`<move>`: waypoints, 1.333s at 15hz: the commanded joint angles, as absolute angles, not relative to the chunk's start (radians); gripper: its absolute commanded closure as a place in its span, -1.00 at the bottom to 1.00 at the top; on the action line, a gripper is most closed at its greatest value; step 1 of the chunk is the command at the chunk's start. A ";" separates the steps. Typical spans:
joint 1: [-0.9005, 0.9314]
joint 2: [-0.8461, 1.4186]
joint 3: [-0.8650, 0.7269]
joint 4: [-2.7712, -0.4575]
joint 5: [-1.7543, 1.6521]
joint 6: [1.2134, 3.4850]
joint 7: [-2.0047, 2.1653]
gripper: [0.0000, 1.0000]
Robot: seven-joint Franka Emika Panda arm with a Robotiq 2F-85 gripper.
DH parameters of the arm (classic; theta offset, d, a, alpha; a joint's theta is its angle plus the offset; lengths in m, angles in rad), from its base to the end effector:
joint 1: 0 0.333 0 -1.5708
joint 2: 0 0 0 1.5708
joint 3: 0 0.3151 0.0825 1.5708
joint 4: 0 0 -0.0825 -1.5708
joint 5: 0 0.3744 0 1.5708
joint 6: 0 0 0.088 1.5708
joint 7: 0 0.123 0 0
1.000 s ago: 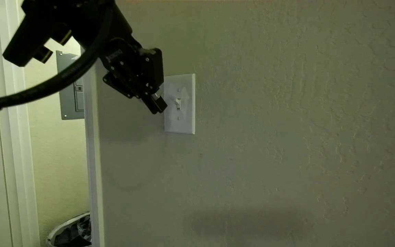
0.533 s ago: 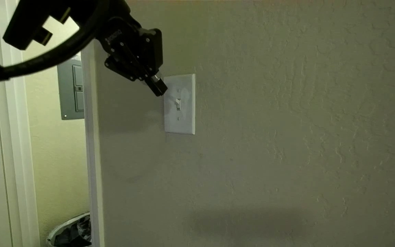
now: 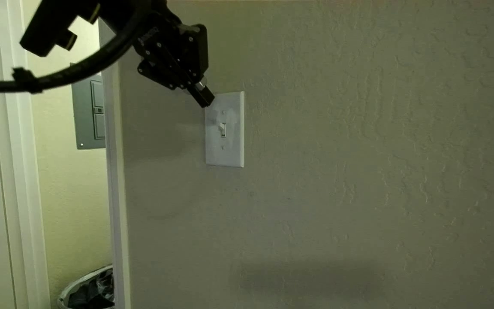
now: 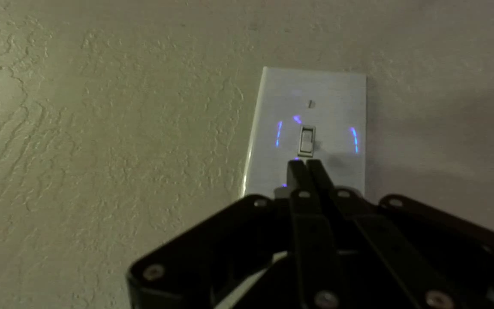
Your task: Turn off the light
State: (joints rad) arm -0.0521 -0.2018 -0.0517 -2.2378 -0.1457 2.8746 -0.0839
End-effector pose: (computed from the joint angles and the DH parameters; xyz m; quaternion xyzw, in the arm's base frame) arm 0.5371 -0.0500 0.5467 0.9117 0.0456 0.4006 0.0791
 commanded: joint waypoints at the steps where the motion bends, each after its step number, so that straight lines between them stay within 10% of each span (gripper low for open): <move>1: -0.026 -0.159 -0.065 -2.221 -0.085 2.911 -0.126 0.90; 20: -0.056 -0.078 -0.059 -2.166 -0.128 2.882 -0.145 0.91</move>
State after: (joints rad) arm -0.0402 -0.0926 -0.0519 -2.1695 -0.0927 2.8797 -0.1381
